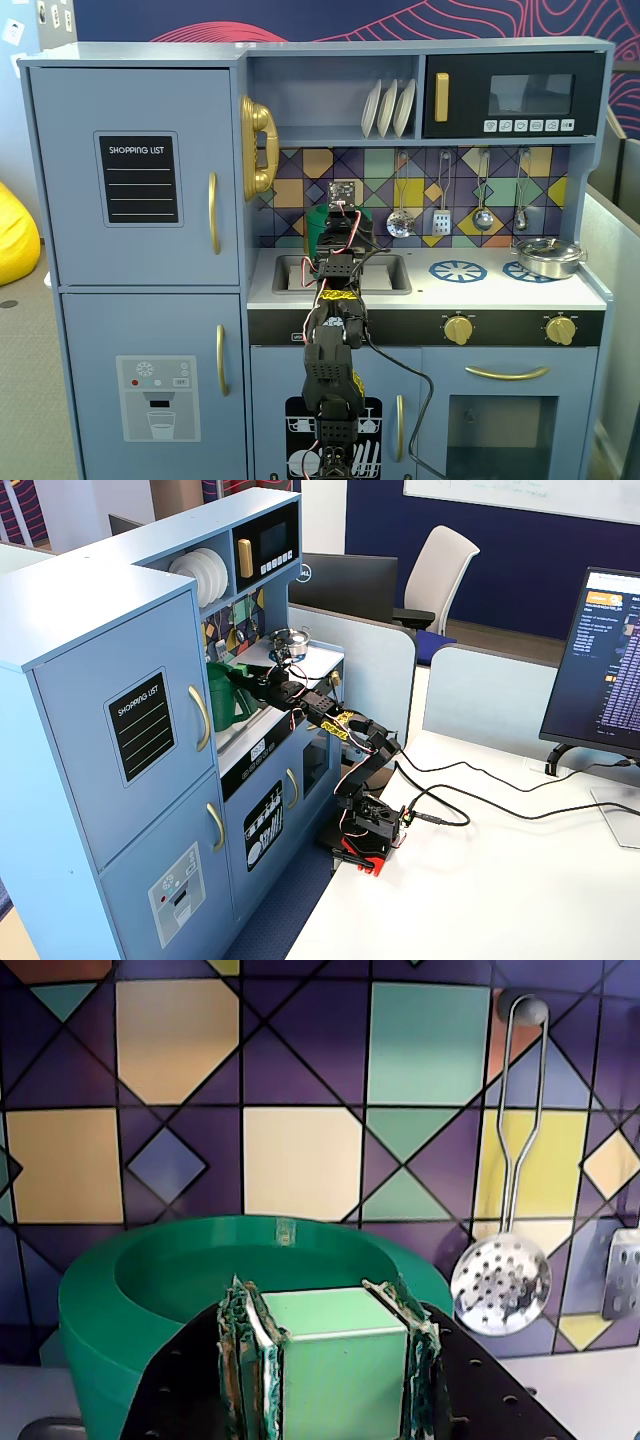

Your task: Take off the lid from the green recipient and place it on the counter

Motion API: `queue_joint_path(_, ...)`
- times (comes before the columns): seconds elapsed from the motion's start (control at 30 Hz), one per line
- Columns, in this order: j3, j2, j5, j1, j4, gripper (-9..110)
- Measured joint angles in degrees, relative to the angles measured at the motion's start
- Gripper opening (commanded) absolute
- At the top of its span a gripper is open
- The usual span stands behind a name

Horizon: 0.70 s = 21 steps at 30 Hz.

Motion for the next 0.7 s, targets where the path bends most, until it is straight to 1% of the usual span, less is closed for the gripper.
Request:
queue_joint_path(0.17,-0.09,0.09,-1.32,-0.53,-4.31,0)
queue_joint_path(0.4,-0.09,0.09,-2.9,0.09,-6.59,0)
queue_joint_path(0.5,-1.05,0.09,-2.99,2.9,-6.94,0)
queue_joint_path(0.7,-3.25,-0.18,-2.9,12.66,-7.65,0)
